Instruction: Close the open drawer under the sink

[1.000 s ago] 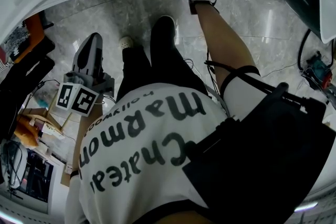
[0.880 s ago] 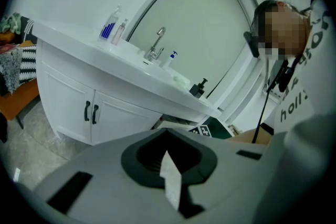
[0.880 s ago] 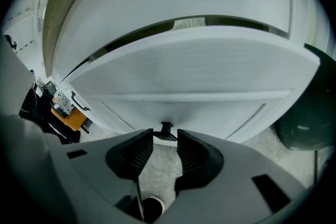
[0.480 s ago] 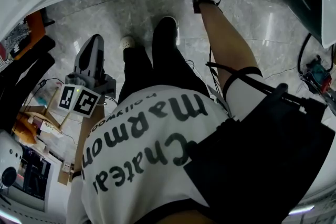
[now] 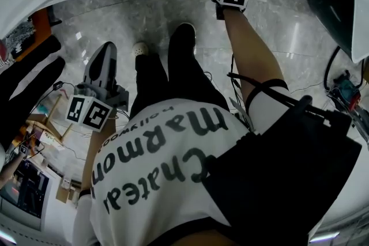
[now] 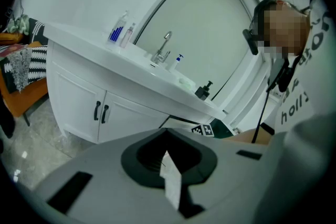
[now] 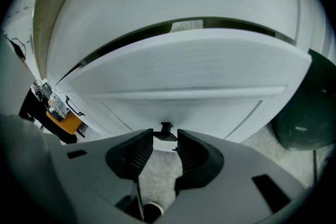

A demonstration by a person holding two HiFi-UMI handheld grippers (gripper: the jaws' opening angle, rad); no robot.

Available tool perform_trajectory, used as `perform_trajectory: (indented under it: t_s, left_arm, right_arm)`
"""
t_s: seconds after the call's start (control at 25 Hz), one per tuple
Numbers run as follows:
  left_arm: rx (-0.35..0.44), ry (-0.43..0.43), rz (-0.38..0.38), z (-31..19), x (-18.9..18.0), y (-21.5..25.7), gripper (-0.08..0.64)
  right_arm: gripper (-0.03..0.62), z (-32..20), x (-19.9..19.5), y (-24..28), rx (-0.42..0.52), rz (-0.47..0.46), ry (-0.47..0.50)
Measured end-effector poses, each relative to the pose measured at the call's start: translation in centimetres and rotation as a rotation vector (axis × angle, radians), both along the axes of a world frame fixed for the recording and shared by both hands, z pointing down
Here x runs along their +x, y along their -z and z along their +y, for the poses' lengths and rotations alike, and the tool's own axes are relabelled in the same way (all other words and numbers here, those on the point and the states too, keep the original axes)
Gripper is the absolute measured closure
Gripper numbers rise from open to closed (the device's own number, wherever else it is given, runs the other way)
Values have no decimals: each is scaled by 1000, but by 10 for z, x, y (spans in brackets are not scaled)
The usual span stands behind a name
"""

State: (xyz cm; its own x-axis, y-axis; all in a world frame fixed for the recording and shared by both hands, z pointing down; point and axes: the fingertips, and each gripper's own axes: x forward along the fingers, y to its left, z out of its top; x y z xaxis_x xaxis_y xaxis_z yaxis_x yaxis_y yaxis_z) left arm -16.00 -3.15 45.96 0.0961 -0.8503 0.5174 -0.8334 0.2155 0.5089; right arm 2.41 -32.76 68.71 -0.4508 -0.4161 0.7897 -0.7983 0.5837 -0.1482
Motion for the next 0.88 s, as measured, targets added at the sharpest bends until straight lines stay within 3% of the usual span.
perform_trajectory:
  t_s: [0.88]
  left_arm:
    - [4, 18, -24, 11, -5, 0, 551]
  right_arm:
    - [442, -15, -4, 2, 9, 1, -30]
